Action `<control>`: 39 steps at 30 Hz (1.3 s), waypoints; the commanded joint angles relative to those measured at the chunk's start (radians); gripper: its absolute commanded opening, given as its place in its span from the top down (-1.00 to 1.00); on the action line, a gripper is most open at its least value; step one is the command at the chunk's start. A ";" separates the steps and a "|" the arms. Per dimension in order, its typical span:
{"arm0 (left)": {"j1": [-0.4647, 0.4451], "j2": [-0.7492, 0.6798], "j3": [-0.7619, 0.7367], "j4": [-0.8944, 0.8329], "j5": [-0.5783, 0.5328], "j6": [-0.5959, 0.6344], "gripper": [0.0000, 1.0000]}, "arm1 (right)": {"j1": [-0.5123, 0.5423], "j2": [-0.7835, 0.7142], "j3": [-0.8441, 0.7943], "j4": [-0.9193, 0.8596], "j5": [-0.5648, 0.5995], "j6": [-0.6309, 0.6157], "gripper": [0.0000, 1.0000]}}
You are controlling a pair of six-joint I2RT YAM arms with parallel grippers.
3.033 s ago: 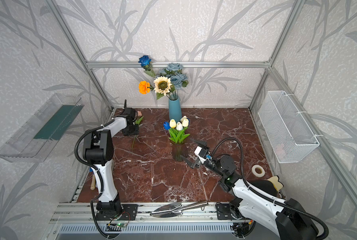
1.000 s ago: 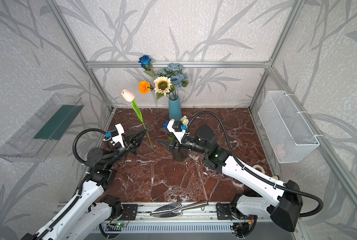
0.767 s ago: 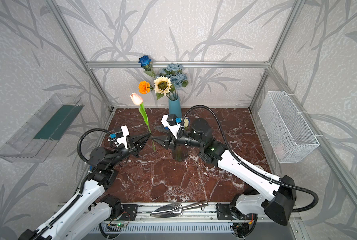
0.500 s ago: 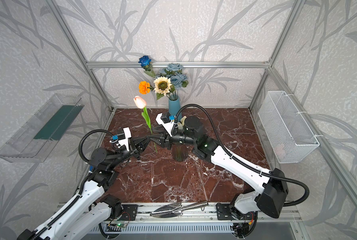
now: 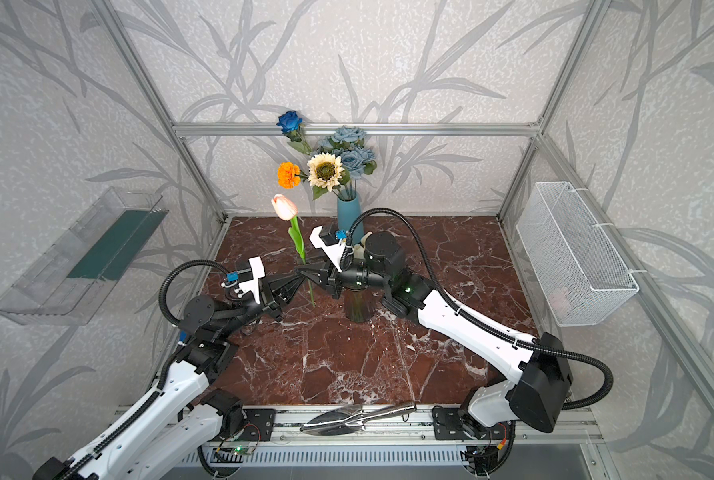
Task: Arrange the flowers into the vase
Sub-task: 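Grasp the pink tulip stem with the right gripper, then open the left gripper, then lower the pink tulip into the vase with the right gripper while left withdraws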
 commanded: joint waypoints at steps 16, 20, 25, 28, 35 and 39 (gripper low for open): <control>-0.006 -0.057 -0.079 0.109 -0.145 0.012 -0.77 | -0.002 -0.095 -0.013 0.044 0.016 -0.036 1.00; -0.005 -0.097 -0.144 0.145 -0.275 -0.001 -0.84 | -0.018 -0.190 -0.047 -0.013 0.084 -0.083 1.00; -0.004 -0.087 -0.151 0.109 -0.311 0.031 -0.84 | -0.085 -0.282 -0.103 -0.080 0.178 -0.134 1.00; -0.005 -0.041 -0.132 0.099 -0.292 0.041 -0.84 | -0.143 -0.304 -0.134 -0.084 0.198 -0.139 1.00; -0.005 0.048 -0.121 0.140 -0.273 0.050 -0.84 | -0.210 -0.257 -0.218 0.055 0.215 -0.117 1.00; -0.005 0.085 -0.119 0.152 -0.268 0.054 -0.84 | -0.212 -0.223 -0.240 0.111 0.230 -0.134 1.00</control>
